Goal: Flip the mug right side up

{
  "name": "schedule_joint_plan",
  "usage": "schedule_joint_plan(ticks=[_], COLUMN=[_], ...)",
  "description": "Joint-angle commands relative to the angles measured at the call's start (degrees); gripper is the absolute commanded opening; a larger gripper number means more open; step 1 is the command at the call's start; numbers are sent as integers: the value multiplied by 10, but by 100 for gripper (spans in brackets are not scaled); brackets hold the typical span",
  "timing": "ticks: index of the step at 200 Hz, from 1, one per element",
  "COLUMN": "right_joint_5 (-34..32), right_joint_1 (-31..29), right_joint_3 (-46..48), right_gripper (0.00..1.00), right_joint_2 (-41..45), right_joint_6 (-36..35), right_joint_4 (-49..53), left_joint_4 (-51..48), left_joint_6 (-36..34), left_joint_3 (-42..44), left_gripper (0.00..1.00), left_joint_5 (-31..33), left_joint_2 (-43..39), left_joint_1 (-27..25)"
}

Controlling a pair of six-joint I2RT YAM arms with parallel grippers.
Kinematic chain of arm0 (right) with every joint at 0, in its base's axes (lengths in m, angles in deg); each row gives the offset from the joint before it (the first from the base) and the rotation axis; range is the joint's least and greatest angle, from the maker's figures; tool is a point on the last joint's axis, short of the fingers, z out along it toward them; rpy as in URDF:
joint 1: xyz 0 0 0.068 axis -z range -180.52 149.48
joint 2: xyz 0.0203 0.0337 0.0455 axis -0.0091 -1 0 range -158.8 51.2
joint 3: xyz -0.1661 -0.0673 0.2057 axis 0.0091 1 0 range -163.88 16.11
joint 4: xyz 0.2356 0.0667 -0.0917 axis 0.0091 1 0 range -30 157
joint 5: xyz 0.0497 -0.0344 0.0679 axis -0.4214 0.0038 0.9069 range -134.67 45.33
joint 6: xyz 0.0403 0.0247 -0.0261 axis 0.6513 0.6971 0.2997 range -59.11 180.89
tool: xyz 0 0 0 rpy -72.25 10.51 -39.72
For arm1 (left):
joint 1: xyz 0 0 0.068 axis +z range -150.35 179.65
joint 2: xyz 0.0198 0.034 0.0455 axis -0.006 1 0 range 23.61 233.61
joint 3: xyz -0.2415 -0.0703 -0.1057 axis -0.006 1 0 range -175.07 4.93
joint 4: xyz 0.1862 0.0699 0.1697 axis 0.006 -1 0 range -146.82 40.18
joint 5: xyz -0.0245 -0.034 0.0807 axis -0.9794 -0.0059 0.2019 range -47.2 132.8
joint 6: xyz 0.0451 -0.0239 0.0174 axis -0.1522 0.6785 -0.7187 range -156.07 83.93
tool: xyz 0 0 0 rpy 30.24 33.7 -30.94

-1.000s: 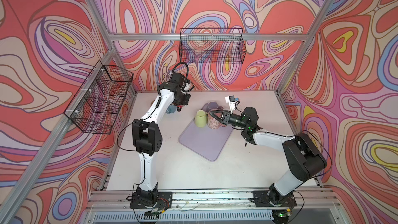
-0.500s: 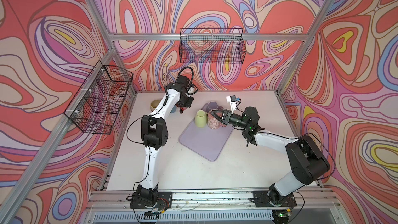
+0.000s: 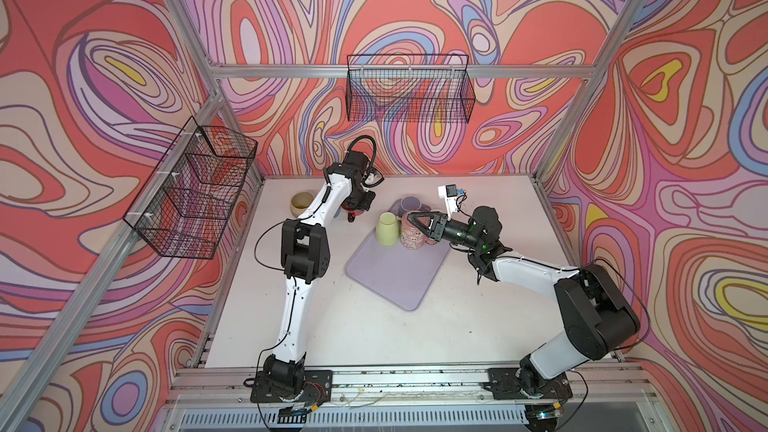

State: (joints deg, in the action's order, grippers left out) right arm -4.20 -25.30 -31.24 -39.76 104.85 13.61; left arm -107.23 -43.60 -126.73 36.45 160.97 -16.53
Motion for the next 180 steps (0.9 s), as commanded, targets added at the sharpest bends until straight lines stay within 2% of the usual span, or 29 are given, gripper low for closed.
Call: schedule_joint_plan(ticks=[1, 180], right_joint_5=[-9, -13], right_joint_1=[3, 4], right_joint_3=[12, 17], right_gripper=[38, 39], right_joint_2=[15, 20], right_joint_6=[-9, -17], right_joint_4=[4, 17], left_joint_4=[-5, -18], left_joint_6=[-17, -22], left_joint_3=[-25, -61], left_gripper=[0, 0], left_joint_5=[10, 23], left_joint_2=[5, 60], left_joint_1=[-1, 0])
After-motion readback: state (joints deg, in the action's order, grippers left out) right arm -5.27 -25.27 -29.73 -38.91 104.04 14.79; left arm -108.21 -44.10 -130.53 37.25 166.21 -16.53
